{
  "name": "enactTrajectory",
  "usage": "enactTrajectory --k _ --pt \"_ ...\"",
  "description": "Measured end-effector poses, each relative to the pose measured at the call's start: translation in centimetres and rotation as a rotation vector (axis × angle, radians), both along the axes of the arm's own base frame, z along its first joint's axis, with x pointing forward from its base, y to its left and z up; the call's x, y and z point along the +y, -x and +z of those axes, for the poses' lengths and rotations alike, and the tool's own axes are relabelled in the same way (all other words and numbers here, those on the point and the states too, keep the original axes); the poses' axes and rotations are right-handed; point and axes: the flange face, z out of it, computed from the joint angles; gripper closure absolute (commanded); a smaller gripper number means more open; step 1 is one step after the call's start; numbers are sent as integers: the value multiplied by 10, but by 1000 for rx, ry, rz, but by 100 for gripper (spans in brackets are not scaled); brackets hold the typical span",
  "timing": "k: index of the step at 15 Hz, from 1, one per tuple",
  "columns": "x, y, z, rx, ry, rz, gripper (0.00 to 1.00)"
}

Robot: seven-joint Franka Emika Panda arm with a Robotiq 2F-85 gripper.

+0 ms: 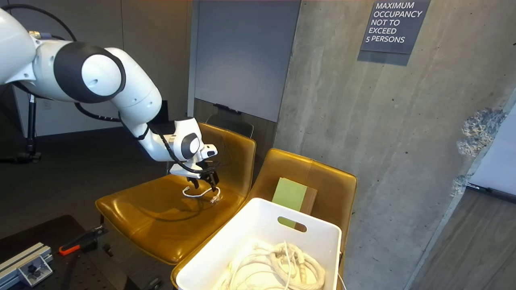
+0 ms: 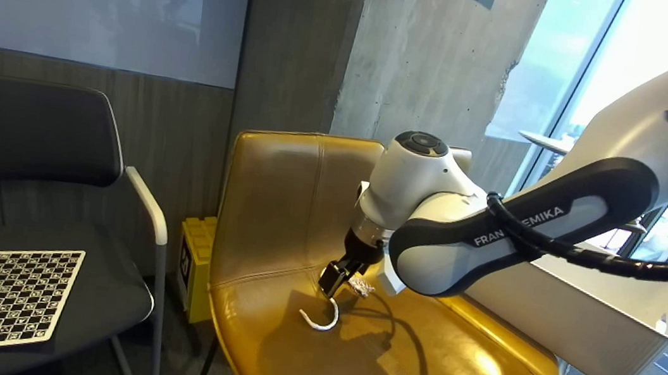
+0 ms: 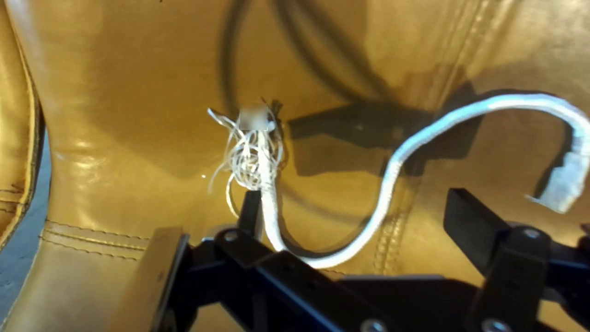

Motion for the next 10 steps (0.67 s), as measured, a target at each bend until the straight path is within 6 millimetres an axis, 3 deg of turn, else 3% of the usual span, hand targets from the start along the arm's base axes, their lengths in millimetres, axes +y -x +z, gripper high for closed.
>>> enactTrajectory --k 5,10 --pt "-13 -5 -32 13 28 -9 0" --pt "-12 -11 -34 25 42 -16 3"
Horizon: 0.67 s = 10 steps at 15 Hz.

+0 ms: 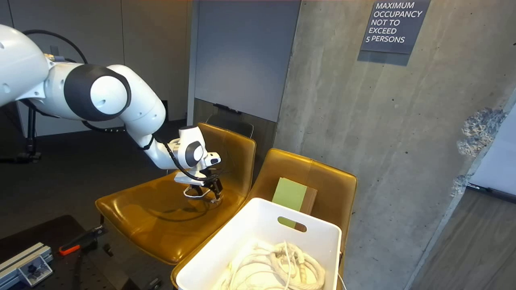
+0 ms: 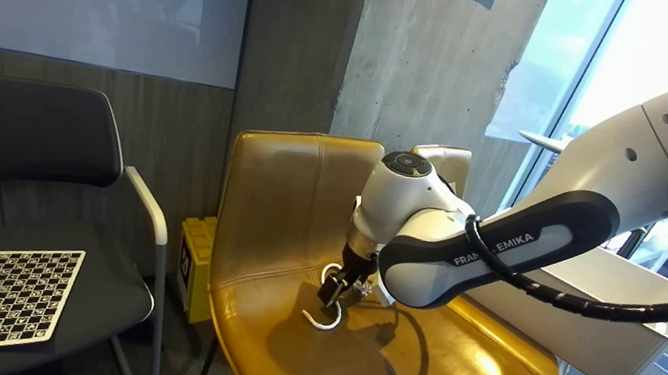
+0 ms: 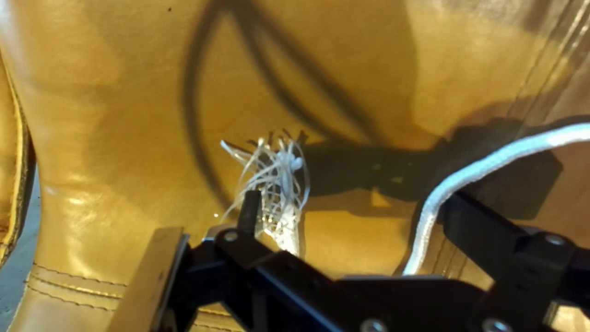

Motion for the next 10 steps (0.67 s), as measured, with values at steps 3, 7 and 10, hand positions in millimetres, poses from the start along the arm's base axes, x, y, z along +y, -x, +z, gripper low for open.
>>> enactTrajectory --k 3,7,10 --pt "0 -1 -2 5 4 -2 29" --pt "-1 -2 -4 14 10 -8 59" --pt "-8 -4 -2 18 21 -17 81"
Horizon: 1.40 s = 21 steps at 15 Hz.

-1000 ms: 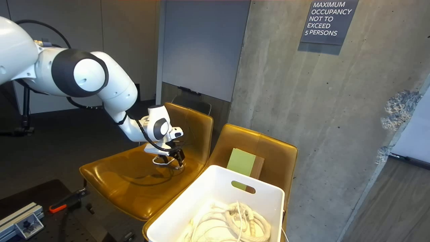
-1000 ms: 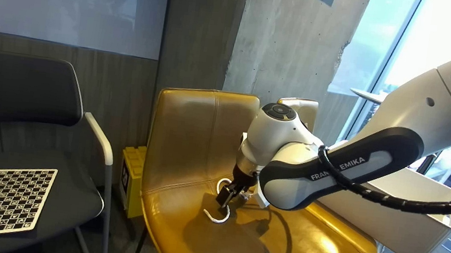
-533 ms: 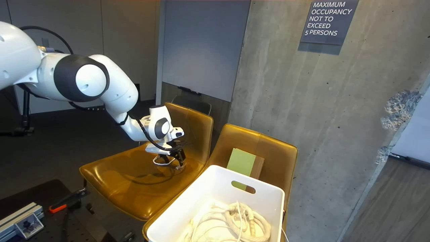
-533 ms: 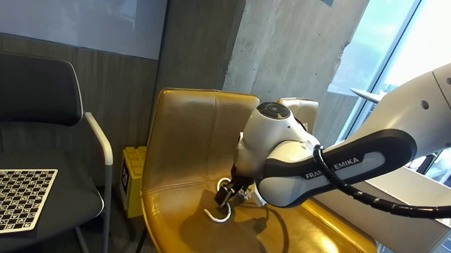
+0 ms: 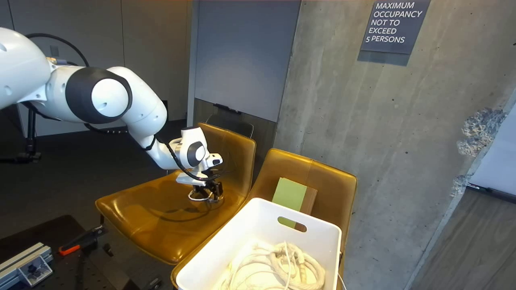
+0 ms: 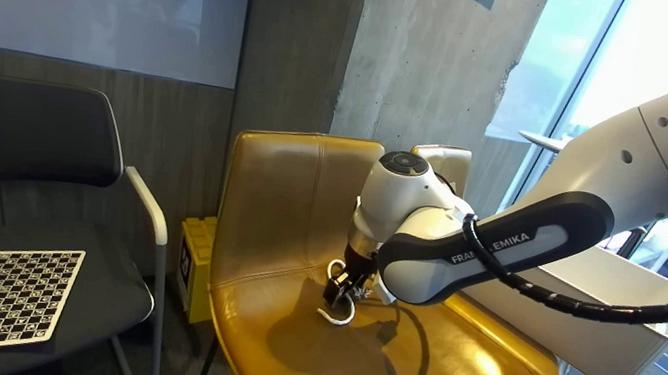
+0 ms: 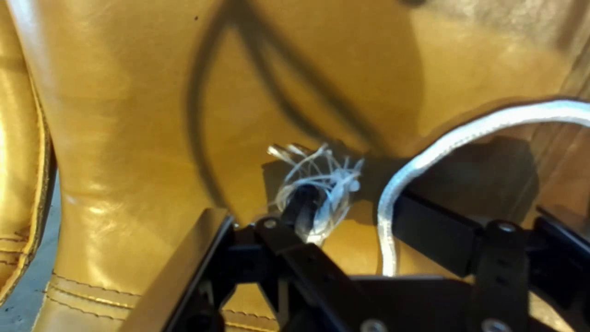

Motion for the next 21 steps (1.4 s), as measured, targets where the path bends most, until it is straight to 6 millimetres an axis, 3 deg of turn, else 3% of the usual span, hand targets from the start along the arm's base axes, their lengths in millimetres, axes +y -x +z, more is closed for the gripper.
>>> enactTrajectory --k 3,7,10,13,16,19,21 --pt "-6 2 0 6 7 -6 100" --pt "-11 10 6 25 10 -15 100" --pt "-18 17 26 32 12 -24 100" --pt "-33 21 68 16 22 -31 100" --pt "-59 22 128 -29 40 -44 100" --pt "-98 21 195 -86 61 -65 100" --pt "-138 26 236 -97 124 -88 100"
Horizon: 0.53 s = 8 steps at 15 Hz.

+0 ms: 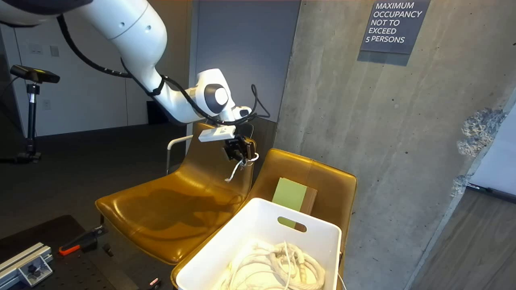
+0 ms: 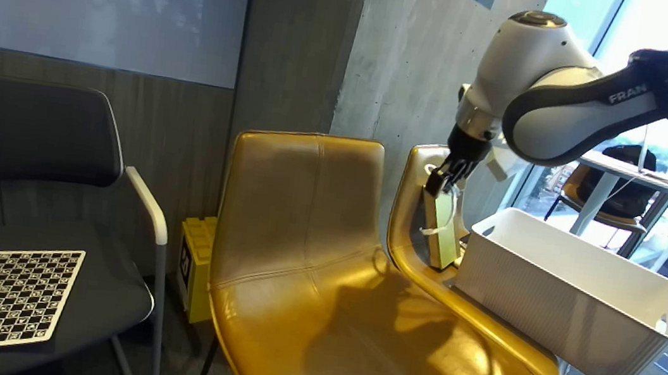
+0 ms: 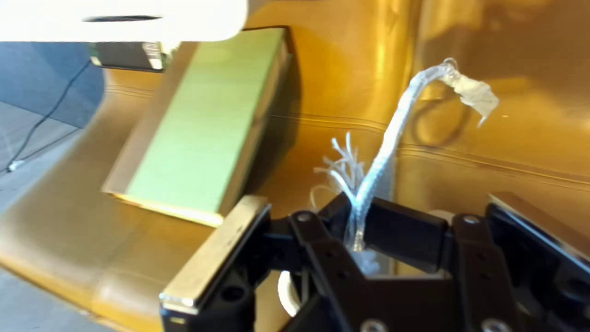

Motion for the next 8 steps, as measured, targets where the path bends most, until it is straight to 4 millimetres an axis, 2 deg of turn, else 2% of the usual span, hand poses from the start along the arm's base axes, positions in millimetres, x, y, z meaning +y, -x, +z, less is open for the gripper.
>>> enactTrajectory --k 5,8 --pt "-116 38 77 46 206 -100 100" --pt "-177 67 105 90 268 -151 100"
